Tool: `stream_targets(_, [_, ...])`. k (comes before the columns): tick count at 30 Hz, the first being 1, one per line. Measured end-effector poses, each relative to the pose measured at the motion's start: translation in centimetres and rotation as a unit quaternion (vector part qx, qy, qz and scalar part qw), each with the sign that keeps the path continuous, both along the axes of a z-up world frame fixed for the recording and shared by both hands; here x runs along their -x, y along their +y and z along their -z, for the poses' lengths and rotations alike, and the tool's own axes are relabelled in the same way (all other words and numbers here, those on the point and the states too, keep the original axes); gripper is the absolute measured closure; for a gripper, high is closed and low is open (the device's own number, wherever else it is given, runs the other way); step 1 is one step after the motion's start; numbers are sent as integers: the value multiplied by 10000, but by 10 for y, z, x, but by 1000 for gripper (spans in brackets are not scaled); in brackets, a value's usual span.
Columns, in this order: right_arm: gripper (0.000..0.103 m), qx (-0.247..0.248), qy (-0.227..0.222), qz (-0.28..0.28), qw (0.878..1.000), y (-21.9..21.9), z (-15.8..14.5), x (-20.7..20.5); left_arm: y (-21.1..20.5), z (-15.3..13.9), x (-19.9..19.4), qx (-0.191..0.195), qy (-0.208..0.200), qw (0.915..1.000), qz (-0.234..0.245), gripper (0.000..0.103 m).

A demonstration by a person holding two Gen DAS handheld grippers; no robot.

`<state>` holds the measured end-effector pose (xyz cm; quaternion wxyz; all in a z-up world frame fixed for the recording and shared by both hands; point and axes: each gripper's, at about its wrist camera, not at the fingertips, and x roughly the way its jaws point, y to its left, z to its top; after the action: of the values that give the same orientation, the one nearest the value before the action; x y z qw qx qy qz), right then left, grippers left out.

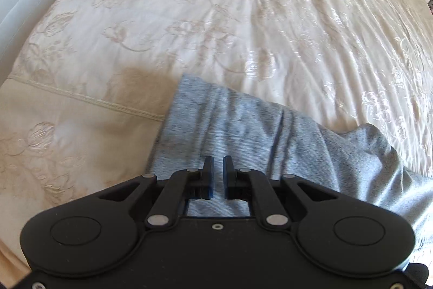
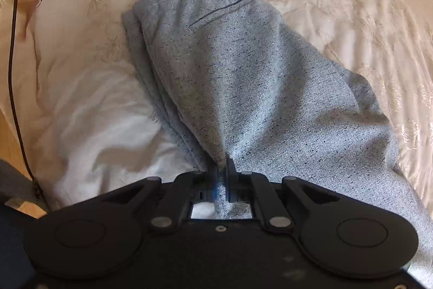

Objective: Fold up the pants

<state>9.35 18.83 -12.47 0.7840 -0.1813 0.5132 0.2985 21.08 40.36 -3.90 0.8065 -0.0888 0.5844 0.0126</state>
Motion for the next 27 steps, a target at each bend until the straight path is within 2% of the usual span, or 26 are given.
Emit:
stream_targets(3, [96,-191,198,355,9990,-7,-1,-11,-19,27,-6,55,292,9993,221,89])
stream_targets(5, [94,-383,374,490,9974,-16,-3,-15,-23,51,-2,-147,622,9975,296,91])
stream_targets(7, [88,-627,597,687,9939,-29,-14,-21,-18,62,10,-101,620,9977,242,91])
stream_targets(10, [86,-1229,765,1201,9822,-61,-40,-40,-5,62,25,114,612,9980,63,91])
stream_targets(13, [76,-1654,683,1937,9646,-93,-54,-80,3,65,32,270,646,9975,12,92])
stream_targets(16, [72,-1607,448,2393,9565,-111,-50,-133,4,66,35,255,633,9977,11,92])
stream_targets(18, [71,-1430,352,2469,9578,-115,-40,-173,-2,64,35,153,609,9980,73,92])
stream_targets(22, [71,-1386,761,2489,9556,-112,-7,-234,-10,62,37,7,505,9986,169,92])
stream_targets(25, [70,-1078,1137,2429,9573,-106,20,-256,-9,63,36,78,470,9988,88,92])
stream_targets(27, [70,-1139,1238,2189,9611,-103,22,-244,-6,63,38,159,468,9988,35,92])
